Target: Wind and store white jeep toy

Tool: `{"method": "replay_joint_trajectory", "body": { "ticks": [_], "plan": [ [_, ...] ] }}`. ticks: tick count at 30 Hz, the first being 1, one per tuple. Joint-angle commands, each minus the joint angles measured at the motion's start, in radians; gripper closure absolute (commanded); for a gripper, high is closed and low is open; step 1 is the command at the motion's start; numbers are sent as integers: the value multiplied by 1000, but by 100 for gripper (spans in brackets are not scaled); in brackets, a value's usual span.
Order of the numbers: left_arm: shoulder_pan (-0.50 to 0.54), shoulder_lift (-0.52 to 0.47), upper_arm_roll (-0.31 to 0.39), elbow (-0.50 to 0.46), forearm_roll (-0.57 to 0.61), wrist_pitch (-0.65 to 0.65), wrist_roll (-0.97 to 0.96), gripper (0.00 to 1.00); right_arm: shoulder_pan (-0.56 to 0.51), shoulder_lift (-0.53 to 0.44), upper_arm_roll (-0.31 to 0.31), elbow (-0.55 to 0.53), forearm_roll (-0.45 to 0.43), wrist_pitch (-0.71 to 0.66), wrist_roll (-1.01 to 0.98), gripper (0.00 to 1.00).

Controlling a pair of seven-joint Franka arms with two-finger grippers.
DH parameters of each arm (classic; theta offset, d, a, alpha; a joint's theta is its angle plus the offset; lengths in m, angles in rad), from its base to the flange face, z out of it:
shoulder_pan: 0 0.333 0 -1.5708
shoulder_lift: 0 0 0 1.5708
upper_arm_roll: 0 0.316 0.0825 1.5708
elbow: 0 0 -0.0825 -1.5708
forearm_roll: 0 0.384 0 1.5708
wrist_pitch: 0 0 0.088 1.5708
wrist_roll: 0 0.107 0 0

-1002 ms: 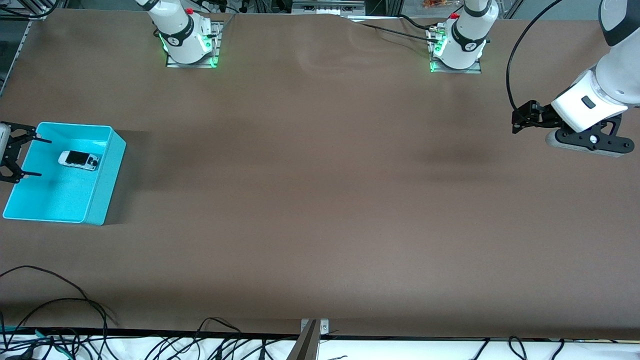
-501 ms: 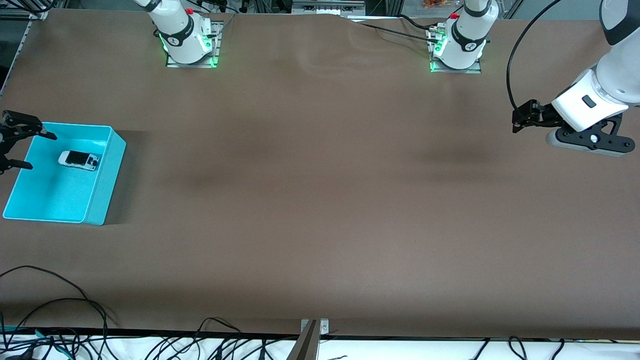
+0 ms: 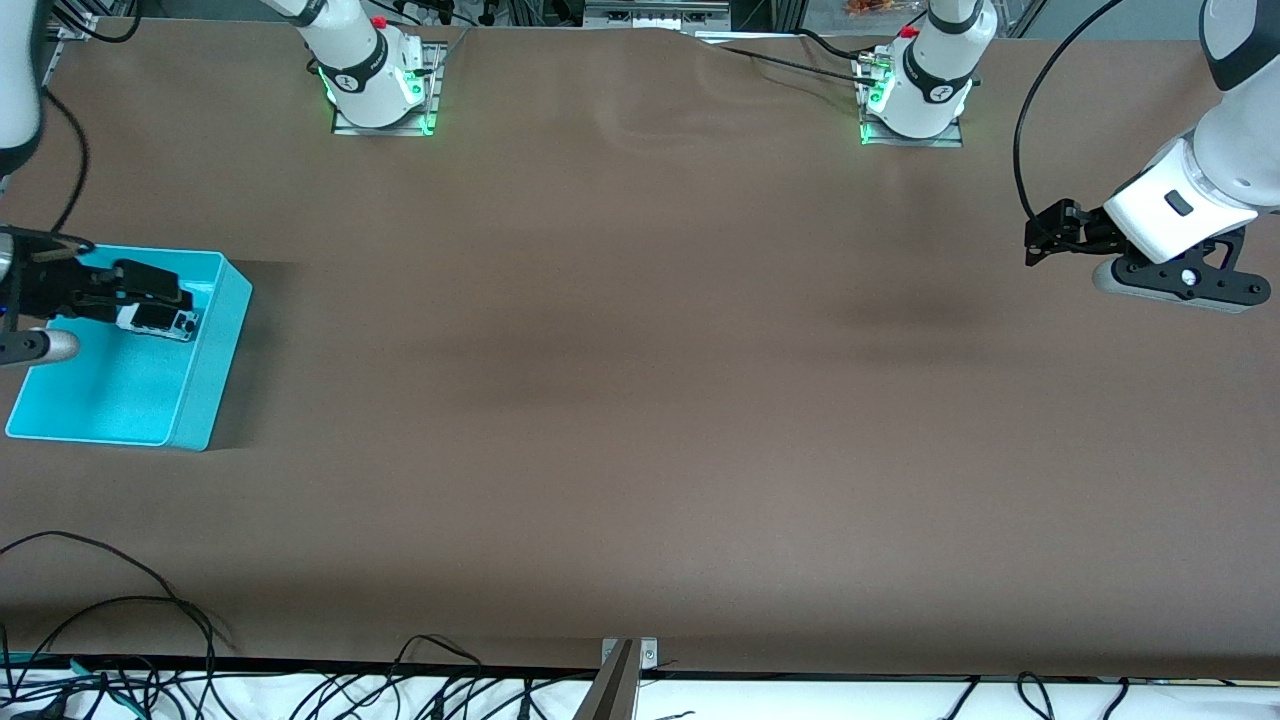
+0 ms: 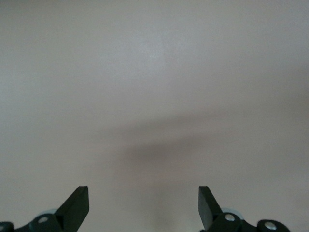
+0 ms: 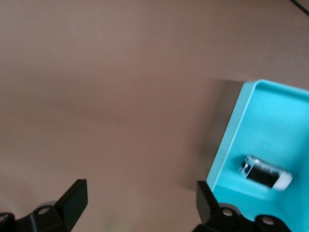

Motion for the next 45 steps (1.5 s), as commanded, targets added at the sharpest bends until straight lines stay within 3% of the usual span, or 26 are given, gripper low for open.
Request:
{"method": "replay_joint_trajectory", "body": {
  "ticks": [1,12,15,22,24,31,45],
  "plan": [
    [-10,19,4,27,-15,-1,-10,0,24,23,-3,79,-24,-25,191,0],
    [-10,104,5,130,-7,12,-10,0,18,2,18,84,-57,-16,211,0],
    [-4,105,5,135,-6,11,-10,0,-40,-33,112,70,-79,-21,211,0],
    [-6,105,5,146,-6,5,1,0,-309,-140,419,-51,-151,-15,213,0],
    [-6,101,5,144,-6,0,1,0,-355,-171,454,-94,-151,-13,213,0],
    [-3,105,5,141,-4,-4,-2,0,-401,-282,473,-234,-146,-8,214,0],
    [3,105,5,143,-6,-21,-1,0,-389,-263,477,-219,-151,-8,199,0]
  ]
}}
